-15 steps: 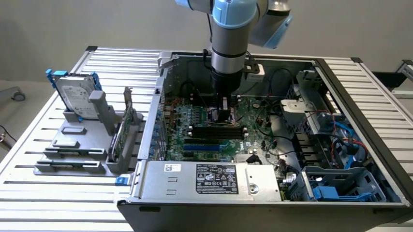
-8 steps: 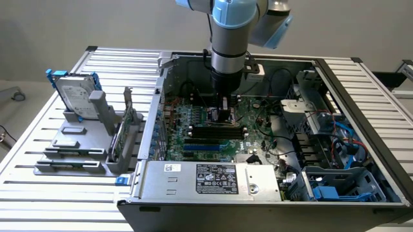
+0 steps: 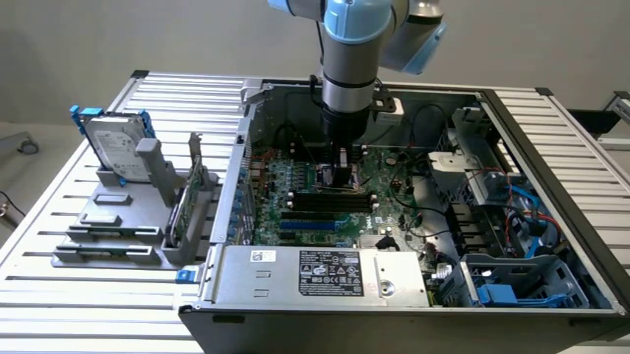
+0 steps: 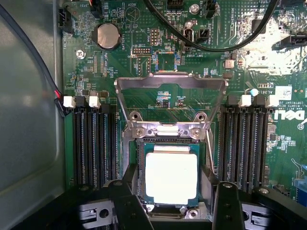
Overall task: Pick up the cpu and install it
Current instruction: 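Place the cpu into insertion slot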
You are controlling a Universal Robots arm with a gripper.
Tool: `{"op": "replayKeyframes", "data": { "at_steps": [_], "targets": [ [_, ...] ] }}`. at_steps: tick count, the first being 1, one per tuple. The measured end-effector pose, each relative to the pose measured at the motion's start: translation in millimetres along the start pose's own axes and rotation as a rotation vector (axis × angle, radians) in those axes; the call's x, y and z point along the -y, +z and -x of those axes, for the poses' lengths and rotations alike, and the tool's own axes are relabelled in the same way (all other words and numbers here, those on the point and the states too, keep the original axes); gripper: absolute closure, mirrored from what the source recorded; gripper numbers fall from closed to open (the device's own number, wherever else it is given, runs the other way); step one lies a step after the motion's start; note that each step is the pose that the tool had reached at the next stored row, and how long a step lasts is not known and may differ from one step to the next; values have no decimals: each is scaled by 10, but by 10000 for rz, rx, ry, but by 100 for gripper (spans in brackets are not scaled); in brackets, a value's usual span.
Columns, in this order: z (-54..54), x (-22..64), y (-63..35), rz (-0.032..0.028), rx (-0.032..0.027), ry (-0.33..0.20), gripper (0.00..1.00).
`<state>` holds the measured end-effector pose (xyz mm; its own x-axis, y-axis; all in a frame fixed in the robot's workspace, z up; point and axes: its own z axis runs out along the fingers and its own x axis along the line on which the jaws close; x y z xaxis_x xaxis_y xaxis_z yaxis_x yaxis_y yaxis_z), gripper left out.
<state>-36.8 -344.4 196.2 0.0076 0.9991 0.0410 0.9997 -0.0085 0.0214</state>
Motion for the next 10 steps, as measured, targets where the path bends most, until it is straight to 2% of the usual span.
{"op": "replayKeyframes", "data": {
  "at_steps": [10],
  "targets": [
    [-8,0,5,0,-11,0,38]
  ]
}}
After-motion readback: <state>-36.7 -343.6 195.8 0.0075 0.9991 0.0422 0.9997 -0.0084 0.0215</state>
